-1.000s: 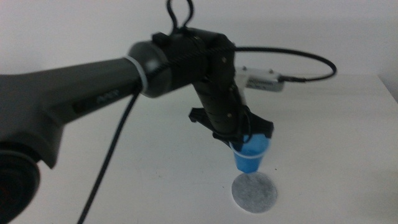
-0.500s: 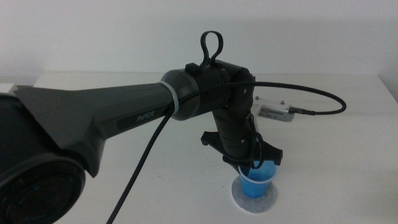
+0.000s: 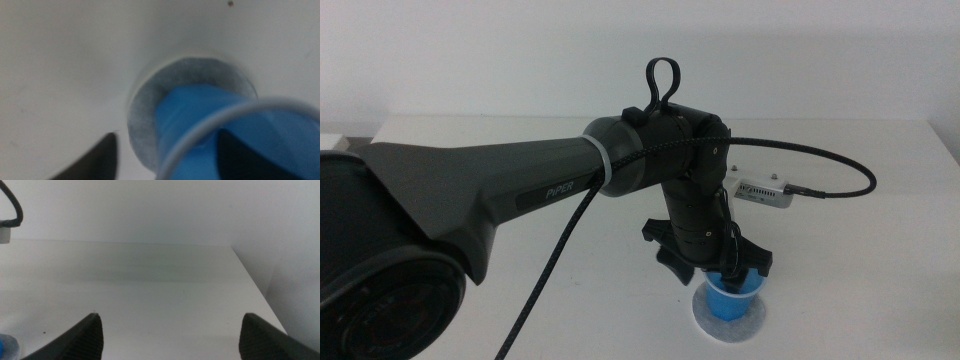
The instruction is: Place an empty cup on a cup mat.
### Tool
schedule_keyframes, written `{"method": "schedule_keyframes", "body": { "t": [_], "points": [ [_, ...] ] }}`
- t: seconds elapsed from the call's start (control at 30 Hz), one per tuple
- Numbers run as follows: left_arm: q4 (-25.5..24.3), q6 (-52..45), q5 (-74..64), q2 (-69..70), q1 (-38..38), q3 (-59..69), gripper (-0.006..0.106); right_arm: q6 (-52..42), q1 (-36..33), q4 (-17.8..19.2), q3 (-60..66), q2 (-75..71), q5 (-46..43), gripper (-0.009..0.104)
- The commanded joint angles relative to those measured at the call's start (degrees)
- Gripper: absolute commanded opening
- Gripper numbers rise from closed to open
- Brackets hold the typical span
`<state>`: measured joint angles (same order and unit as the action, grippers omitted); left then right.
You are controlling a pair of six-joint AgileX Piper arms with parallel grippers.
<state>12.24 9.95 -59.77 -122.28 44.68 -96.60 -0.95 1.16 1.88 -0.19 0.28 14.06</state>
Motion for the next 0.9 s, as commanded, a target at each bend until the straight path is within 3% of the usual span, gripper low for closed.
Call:
{"method": "schedule_keyframes", "body": {
  "t": [0.0,0.07,0.2,0.33,0.57,0.87],
  "points": [
    [0.34,-2.13,-2.35,1.81,-0.14,-0.99,0.078,-0.23,-0.15,0.34,0.19,-0.28,-0.42,0.093],
    [0.39,-3.81,-5.52,3.79,-0.67,-1.84,0.094,-0.23,-0.15,0.34,0.19,-0.28,-0.42,0.093],
    [-1.27,-3.96,-10.19,11.13,-1.27,-2.32,0.094,-0.23,-0.15,0.34,0.19,-0.28,-0.42,0.093],
    [-9.63,0.31,-10.19,21.85,-1.27,1.0,0.094,-0.23,-0.15,0.34,0.19,-0.28,-0.42,0.093],
    [-24.47,5.58,-0.98,44.48,-1.98,19.48,0.094,-0.23,-0.15,0.34,0.19,-0.28,-0.42,0.093],
    [-25.5,5.04,6.7,64.62,-8.39,38.52,0.094,-0.23,-0.15,0.34,0.19,-0.28,-0.42,0.093]
  ]
}}
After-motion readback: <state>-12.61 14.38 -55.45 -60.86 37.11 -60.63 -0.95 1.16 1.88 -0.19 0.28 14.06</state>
